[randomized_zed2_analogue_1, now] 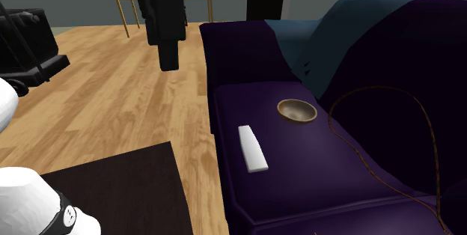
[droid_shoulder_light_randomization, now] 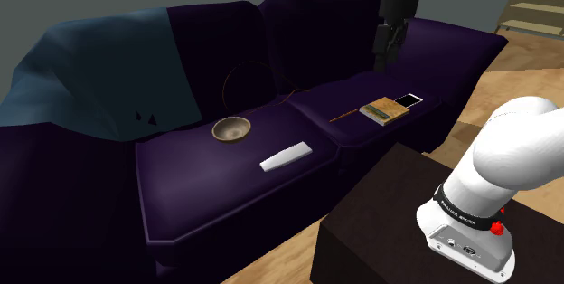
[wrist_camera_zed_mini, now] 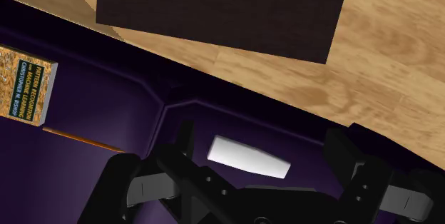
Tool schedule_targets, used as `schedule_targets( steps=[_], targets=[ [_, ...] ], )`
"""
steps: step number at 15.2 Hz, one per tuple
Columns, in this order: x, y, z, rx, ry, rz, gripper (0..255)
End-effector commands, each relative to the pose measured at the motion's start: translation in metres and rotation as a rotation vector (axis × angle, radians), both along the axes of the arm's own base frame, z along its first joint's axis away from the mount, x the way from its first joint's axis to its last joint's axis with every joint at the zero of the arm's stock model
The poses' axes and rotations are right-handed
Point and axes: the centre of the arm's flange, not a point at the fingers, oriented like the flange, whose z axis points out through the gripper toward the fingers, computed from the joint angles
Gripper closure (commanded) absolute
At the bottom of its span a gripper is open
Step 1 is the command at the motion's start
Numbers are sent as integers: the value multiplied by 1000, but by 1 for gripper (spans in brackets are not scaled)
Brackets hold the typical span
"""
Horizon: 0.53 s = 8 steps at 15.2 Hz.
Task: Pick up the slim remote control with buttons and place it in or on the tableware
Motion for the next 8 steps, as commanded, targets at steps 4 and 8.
schedule_targets(
  steps=[4,8],
  targets=[
    [21,1,-33,-2,-13,109,0],
    [50,7,-76,-4,-29,253,0]
  ],
)
